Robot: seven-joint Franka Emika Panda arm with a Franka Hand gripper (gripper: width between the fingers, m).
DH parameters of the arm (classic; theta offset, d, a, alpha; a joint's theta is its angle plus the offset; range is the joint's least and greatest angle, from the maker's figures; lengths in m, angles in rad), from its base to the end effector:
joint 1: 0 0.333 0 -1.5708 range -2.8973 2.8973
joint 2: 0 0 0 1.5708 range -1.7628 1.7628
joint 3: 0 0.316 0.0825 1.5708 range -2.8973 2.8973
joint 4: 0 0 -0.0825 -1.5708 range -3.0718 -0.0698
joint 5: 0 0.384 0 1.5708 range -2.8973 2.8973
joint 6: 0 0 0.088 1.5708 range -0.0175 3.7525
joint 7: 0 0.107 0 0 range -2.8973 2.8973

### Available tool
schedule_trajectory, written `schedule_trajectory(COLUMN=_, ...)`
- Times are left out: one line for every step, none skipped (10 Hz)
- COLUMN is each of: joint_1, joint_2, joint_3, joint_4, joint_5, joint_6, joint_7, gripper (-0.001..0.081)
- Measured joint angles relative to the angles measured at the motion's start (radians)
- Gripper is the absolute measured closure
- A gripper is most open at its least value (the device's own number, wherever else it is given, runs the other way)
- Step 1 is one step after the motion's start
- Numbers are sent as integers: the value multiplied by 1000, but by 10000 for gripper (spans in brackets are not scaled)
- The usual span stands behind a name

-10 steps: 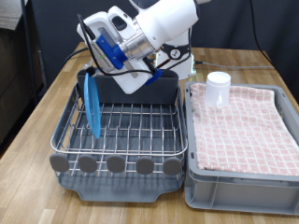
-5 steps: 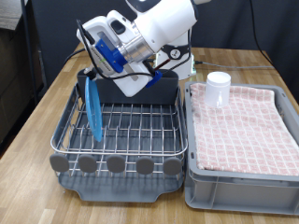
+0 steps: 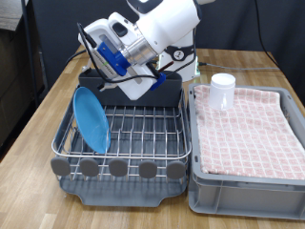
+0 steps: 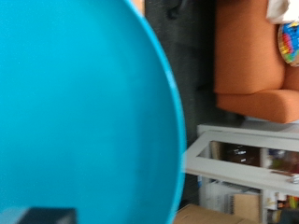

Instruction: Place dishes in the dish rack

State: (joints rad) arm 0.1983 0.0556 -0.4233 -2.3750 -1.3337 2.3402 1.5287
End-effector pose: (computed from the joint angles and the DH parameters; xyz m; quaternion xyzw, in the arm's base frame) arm 0.4842 -0.1268 0.3029 0.8438 -0.3126 0.2329 0.3688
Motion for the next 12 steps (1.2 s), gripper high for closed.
schedule_trajectory(joint_1=0, joint_2=-1, joint_3=-3, joint_4=3, joint_5=76, joint_6=19, joint_7=-61, gripper=340)
schedule_trajectory(joint_1=0, joint_2=-5, joint_3=-7, joint_4=5, joint_5=152, joint_6=37, joint_7=-129, gripper=174)
schedule_trajectory(joint_1=0, joint_2=-13, joint_3=-11, joint_4=6, joint_5=213, joint_6=42, joint_7=-184, gripper=174)
schedule_trajectory(joint_1=0, joint_2=-26, joint_3=-15, joint_4=6, joint_5=272, joint_6=52, joint_7=-238, gripper=52)
schedule_trajectory(joint_1=0, joint_2=-42, joint_3=-23, joint_4=6, joint_5=331, joint_6=75, joint_7=-296, gripper=52)
schedule_trajectory(joint_1=-1, joint_2=-58, joint_3=-35, joint_4=4, joint_5=387, joint_6=114, joint_7=-353, gripper=12)
schedule_trajectory(joint_1=-1, joint_2=-75, joint_3=-50, joint_4=0, joint_5=441, joint_6=149, joint_7=-408, gripper=6)
schedule_trajectory(joint_1=-1, joint_2=-94, joint_3=-65, joint_4=-4, joint_5=499, joint_6=182, joint_7=-471, gripper=6)
schedule_trajectory(joint_1=-1, joint_2=-116, joint_3=-77, joint_4=-7, joint_5=558, joint_6=190, joint_7=-533, gripper=4)
schedule_trajectory(joint_1=-1, joint_2=-142, joint_3=-81, joint_4=-7, joint_5=597, joint_6=167, joint_7=-584, gripper=4)
schedule_trajectory(joint_1=1, joint_2=-167, joint_3=-80, joint_4=-14, joint_5=622, joint_6=140, joint_7=-617, gripper=4)
schedule_trajectory(joint_1=1, joint_2=-165, joint_3=-80, joint_4=-14, joint_5=615, joint_6=142, joint_7=-611, gripper=4)
